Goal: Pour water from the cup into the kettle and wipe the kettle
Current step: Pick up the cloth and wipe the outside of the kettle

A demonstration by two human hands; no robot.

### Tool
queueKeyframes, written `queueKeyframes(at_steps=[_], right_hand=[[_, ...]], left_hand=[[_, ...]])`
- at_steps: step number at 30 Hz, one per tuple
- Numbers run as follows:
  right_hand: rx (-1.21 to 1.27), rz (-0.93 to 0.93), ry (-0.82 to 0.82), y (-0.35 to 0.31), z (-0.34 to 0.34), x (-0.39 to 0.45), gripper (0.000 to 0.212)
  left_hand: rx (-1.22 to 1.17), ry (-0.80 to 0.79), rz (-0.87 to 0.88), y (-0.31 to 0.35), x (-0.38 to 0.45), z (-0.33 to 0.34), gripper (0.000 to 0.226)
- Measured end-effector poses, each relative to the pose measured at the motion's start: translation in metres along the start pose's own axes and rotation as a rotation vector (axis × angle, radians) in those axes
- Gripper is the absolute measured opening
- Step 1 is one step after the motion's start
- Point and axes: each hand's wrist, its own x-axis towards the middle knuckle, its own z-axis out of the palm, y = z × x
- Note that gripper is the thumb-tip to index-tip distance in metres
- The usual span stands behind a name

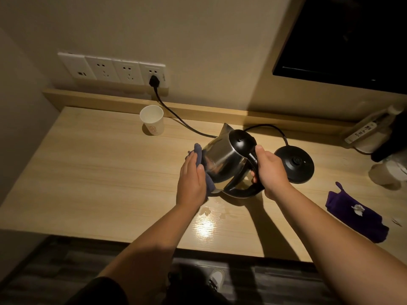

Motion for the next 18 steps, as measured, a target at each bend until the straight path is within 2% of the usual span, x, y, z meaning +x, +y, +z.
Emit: queueKeyframes(at_steps=[5, 8, 13, 18], right_hand=[[0.038, 0.007, -0.012, 0.001, -0.003, 0.001, 0.049], [0.143, 0.09, 0.015, 0.003, -0.004, 0.002, 0.046], [0.222, 0.133, 0.072, 0.003, 0.0, 0.002, 0.045], [0.358, 0.213, 0.107, -0.002, 0.009, -0.001, 0.045]], left_hand=[[-0.082, -0.209, -0.055, 0.022, 0.052, -0.018, 0.034], [-0.085, -0.252, -0.048, 0.023, 0.067, -0.015, 0.037], [-0.107, -0.116, 0.008, 0.019, 0.048, 0.001, 0.041], [0.044, 0.092, 0.085, 0.02, 0.011, 0.026, 0.049]])
